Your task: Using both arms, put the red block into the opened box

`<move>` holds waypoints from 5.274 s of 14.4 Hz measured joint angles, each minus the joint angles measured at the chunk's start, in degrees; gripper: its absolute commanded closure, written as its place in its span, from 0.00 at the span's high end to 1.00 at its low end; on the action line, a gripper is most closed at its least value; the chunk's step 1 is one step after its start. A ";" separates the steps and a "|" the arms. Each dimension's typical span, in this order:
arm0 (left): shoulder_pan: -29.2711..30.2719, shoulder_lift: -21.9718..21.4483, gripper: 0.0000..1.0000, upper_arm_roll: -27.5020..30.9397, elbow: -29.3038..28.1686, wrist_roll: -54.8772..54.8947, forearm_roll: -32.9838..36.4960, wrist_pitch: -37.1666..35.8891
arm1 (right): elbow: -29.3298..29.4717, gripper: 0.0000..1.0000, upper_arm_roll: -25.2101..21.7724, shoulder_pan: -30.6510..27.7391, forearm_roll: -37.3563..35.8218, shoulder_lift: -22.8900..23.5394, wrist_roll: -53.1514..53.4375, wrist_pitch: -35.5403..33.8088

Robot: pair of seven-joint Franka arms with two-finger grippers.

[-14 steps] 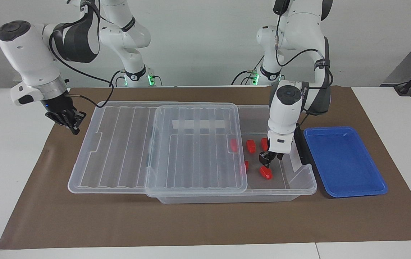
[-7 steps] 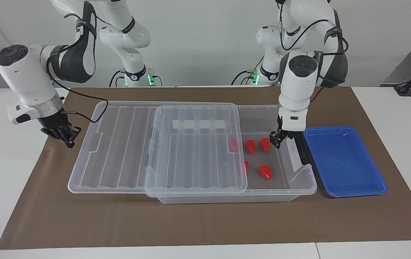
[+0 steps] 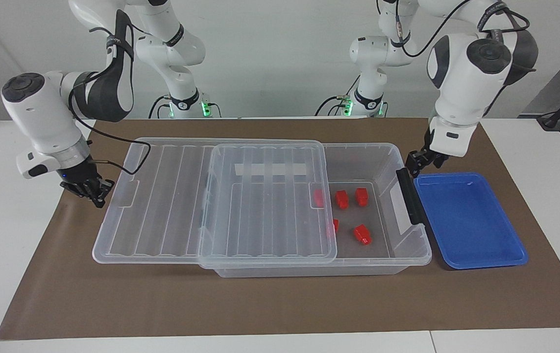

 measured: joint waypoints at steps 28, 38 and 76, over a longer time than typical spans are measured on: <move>9.75 -9.64 1.00 2.03 -2.65 42.82 -0.31 -6.23 | -1.14 0.00 18.37 1.94 0.00 0.07 -0.16 -0.07; 9.78 -9.65 1.00 2.30 -2.71 42.82 -0.36 -6.23 | -1.19 0.00 18.98 2.01 0.00 0.07 -0.14 -0.07; 9.78 -9.66 1.00 2.30 -2.72 42.82 -0.36 -6.23 | 11.53 1.00 4.22 2.98 -0.17 -12.23 8.65 -32.72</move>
